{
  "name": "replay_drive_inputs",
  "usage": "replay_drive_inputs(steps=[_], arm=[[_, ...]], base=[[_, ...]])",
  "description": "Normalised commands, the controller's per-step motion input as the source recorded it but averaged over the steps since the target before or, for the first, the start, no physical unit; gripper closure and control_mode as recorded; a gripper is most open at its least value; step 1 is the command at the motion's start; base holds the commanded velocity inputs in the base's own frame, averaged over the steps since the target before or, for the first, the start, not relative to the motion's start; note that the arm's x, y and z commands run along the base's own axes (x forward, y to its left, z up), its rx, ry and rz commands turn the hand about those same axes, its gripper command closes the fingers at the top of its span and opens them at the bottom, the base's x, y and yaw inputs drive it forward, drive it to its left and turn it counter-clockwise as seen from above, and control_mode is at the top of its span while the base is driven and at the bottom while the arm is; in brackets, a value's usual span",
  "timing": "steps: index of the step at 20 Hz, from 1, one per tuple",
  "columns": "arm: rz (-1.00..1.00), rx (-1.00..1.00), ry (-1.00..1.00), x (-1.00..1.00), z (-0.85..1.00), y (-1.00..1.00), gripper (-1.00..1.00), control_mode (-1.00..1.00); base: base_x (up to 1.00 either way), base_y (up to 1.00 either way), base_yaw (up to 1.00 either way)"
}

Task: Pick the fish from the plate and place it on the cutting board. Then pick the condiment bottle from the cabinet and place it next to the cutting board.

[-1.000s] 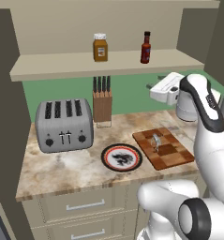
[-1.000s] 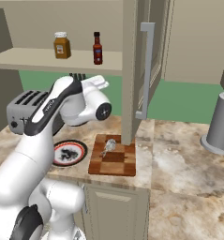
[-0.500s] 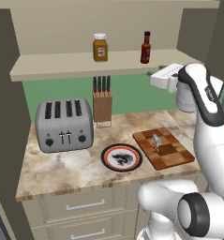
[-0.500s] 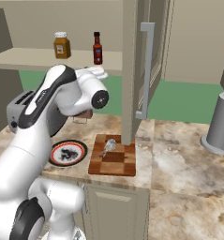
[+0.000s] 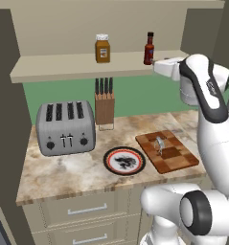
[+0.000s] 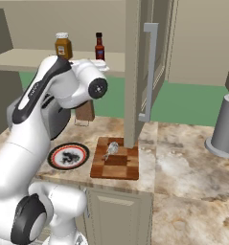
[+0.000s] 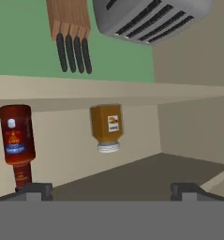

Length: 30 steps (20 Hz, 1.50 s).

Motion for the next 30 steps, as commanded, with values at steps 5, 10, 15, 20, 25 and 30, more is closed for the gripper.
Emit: replay_drive_inputs(steps=[5,10,15,20,25,30], arm=[[-0.04,0.10,0.07,0.00,0.33,0.00,-1.00,-1.00],[-0.02,0.10,0.02,0.06,0.18,0.00,-1.00,-1.00],[0.00,0.03,0.00,0.07,0.13,0.00,-1.00,-1.00],[0.00,0.00,0.00,0.01,0.24,0.00,-1.00,-1.00],[0.00,-0.06,0.00,0.00,0.23,0.00,-1.00,-1.00],[0.00,-0.09,0.00,0.00,0.04,0.00,-1.00,-1.00]], base=[[0.00,0.00,0.00],[0.00,0.00,0.00],[0.00,0.00,0.00],[0.00,0.00,0.00],[0.00,0.00,0.00],[0.00,0.00,0.00]])
